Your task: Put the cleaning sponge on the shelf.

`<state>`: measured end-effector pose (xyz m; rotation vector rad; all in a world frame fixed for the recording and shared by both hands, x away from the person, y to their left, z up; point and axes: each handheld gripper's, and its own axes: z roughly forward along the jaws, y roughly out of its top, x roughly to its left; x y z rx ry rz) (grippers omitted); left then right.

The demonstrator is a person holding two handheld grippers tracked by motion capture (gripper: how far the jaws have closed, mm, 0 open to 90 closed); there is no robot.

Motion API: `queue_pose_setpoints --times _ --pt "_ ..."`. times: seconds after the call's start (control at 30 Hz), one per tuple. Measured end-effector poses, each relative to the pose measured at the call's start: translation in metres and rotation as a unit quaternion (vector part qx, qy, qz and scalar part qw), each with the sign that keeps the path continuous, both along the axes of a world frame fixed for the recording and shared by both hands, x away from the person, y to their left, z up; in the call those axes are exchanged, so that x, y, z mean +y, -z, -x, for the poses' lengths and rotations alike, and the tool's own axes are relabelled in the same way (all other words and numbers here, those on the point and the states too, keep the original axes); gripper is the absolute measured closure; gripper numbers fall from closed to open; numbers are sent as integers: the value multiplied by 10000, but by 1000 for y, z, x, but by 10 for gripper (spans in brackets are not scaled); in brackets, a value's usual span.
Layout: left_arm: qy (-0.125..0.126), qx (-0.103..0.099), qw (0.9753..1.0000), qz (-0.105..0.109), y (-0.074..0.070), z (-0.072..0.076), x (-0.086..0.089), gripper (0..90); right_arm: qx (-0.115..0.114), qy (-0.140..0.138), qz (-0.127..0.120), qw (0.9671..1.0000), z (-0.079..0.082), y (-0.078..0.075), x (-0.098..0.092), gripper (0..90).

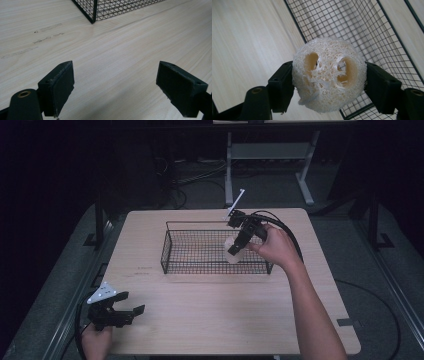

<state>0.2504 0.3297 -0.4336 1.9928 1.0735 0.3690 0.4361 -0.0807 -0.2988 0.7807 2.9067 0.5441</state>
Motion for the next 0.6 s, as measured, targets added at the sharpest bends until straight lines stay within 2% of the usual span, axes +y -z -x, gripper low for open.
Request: queue_pose_setpoints --times 0.23,0.6 --pt "1 -8 10000 17 0 0 0 137 3 152 -74 9999 -10 4 -2 287" --pt "3 -26 10000 11 0 0 0 137 31 369 -91 9993 -26 18 -4 287"
